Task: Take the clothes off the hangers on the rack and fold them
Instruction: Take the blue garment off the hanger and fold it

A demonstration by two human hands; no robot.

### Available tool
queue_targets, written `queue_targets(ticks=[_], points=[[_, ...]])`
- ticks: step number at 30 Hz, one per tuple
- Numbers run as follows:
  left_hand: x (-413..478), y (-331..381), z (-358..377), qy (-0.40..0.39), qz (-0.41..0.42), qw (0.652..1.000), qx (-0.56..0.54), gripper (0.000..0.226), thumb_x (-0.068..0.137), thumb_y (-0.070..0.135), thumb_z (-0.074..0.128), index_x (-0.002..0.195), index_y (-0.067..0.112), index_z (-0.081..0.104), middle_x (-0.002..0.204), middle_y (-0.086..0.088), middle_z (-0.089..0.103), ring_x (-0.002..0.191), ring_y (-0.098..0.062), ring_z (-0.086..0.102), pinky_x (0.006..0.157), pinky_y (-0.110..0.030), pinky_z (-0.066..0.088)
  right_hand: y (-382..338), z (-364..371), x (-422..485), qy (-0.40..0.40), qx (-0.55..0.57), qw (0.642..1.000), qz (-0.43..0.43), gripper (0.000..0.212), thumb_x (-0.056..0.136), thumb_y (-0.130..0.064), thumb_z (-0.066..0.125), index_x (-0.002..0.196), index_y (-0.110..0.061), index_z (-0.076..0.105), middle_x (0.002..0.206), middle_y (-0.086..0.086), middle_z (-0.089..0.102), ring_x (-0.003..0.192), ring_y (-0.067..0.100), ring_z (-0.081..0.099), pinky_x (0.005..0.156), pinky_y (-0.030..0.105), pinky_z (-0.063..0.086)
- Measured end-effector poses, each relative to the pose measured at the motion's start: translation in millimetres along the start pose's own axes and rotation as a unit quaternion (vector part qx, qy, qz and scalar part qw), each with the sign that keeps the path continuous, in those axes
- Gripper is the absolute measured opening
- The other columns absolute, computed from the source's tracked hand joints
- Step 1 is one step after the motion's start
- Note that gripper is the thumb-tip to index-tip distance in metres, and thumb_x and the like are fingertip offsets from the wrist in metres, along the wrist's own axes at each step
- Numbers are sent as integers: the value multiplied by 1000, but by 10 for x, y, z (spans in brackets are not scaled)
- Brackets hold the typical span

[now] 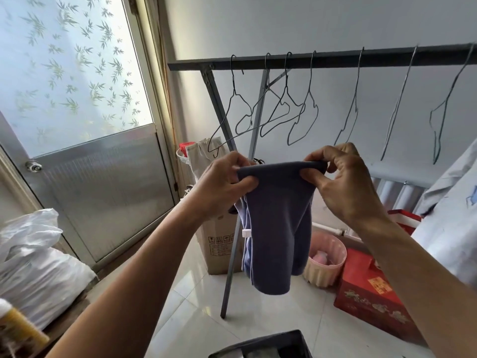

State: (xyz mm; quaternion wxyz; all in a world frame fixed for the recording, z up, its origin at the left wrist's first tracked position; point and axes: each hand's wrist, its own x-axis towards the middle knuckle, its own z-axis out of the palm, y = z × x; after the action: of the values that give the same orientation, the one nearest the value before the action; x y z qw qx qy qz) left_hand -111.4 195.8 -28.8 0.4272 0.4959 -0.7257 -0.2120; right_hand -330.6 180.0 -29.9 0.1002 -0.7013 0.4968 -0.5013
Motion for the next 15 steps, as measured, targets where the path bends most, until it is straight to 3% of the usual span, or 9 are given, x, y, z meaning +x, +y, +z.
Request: queue_targets(ticks=[3,8,11,12,15], points=[[39,1,44,14,10,999,-29,13,83,19,69,85,17,56,78,2,58,72,-11,58,63,-29,49,22,42,17,19,5,1000,2,20,83,-16,74,87,-33,64,89,-16,39,85,11,46,71,11,35],[119,106,153,40,-25,998,-40,18,71,32,64,81,21,55,73,1,61,74,-31,63,64,-41,51,48,149,-62,48,29,997,49,27,87,-18,70,110,-22,57,95,-1,49,73,10,51,67,19,43],[152,151,209,65,-64,994,-62,21,65,37,64,78,23,54,75,-9,64,74,-34,66,70,-49,58,-25,260,-258,-27,120,988,92,19,92,-35,62,100,-19,54,80,1,62,60,16,63,56,30,50],[152,168,218,72,-74,992,-74,23,64,36,65,78,21,55,78,-13,67,77,-36,68,71,-53,59,-69,292,-344,-61,159,980,107,28,90,-48,56,97,-20,55,78,1,65,58,14,66,54,31,51],[131,242,246,97,-82,987,-97,29,62,39,68,76,18,53,85,-18,70,81,-36,71,73,-54,59,-160,363,-563,-167,194,961,101,51,77,-71,47,103,-28,54,82,-11,66,67,-5,64,61,20,49]])
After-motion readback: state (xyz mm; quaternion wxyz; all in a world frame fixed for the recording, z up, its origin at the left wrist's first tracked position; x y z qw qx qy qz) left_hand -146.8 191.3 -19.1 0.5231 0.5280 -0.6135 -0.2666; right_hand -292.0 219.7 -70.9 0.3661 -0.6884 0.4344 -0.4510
